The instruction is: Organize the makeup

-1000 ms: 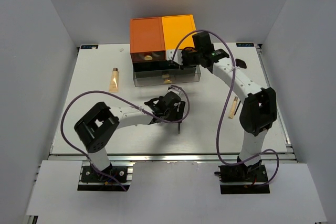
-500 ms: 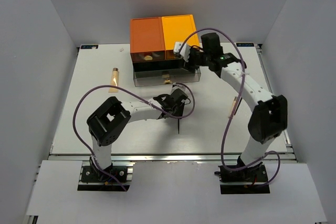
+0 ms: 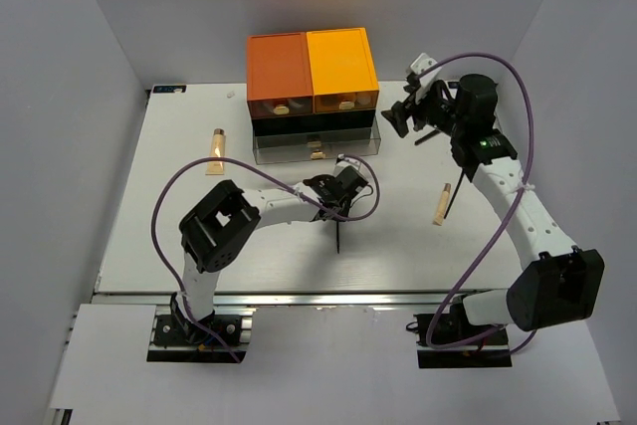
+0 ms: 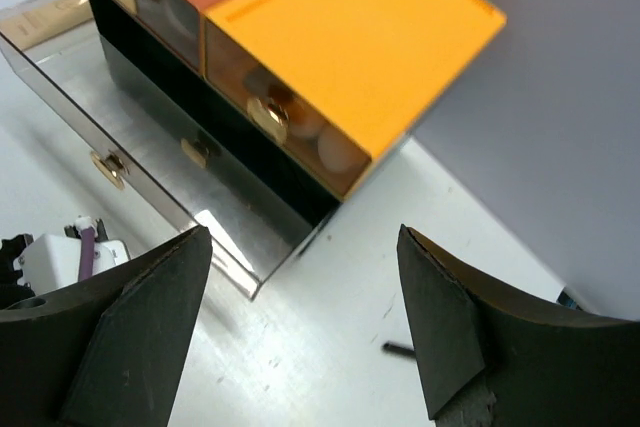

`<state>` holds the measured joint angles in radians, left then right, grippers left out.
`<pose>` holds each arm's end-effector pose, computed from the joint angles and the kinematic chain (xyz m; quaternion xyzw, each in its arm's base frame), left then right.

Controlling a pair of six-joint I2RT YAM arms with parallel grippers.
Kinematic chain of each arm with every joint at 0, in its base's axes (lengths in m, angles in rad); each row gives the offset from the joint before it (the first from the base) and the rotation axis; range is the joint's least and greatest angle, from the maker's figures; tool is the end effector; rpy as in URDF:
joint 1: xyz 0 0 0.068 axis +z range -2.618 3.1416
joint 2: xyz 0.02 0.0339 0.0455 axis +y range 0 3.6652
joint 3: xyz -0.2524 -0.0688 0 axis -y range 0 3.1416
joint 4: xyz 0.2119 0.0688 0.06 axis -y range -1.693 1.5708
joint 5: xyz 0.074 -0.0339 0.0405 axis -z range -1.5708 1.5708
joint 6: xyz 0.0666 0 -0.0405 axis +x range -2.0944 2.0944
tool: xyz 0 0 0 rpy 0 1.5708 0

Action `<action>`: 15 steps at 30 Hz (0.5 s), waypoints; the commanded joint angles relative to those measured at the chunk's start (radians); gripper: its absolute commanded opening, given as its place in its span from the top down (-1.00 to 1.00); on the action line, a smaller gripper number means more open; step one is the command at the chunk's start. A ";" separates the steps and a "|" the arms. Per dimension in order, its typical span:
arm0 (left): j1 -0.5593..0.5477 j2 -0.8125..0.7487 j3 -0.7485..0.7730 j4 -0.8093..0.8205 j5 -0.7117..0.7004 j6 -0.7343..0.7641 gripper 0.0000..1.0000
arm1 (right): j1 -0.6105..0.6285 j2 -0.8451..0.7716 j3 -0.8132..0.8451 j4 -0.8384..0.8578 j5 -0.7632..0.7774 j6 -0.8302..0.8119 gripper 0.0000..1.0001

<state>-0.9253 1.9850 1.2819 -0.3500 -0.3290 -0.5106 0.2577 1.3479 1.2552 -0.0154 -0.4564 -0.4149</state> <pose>0.2517 -0.2985 0.1342 0.1553 0.9418 -0.0469 0.2943 0.2959 0.1083 0.3853 -0.3819 0.6345 0.1168 0.6618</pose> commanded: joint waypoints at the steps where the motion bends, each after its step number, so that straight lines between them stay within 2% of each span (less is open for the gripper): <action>1: -0.029 0.093 -0.023 -0.158 0.010 -0.003 0.43 | -0.050 -0.032 -0.051 0.049 -0.024 0.125 -0.59; 4: -0.035 0.121 -0.021 -0.190 0.004 -0.012 0.55 | -0.089 -0.053 -0.091 0.074 -0.028 0.152 -0.59; 10: -0.038 0.110 -0.033 -0.190 0.008 -0.025 1.00 | -0.126 -0.076 -0.134 0.074 -0.034 0.180 -0.58; 15: -0.038 0.075 -0.015 -0.190 0.015 -0.022 1.00 | -0.138 -0.102 -0.174 0.074 -0.018 0.186 -0.59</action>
<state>-0.9562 2.0064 1.3136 -0.3847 -0.3824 -0.5251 0.1261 1.2758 1.0939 0.0166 -0.4736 -0.2523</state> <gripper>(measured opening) 0.094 0.791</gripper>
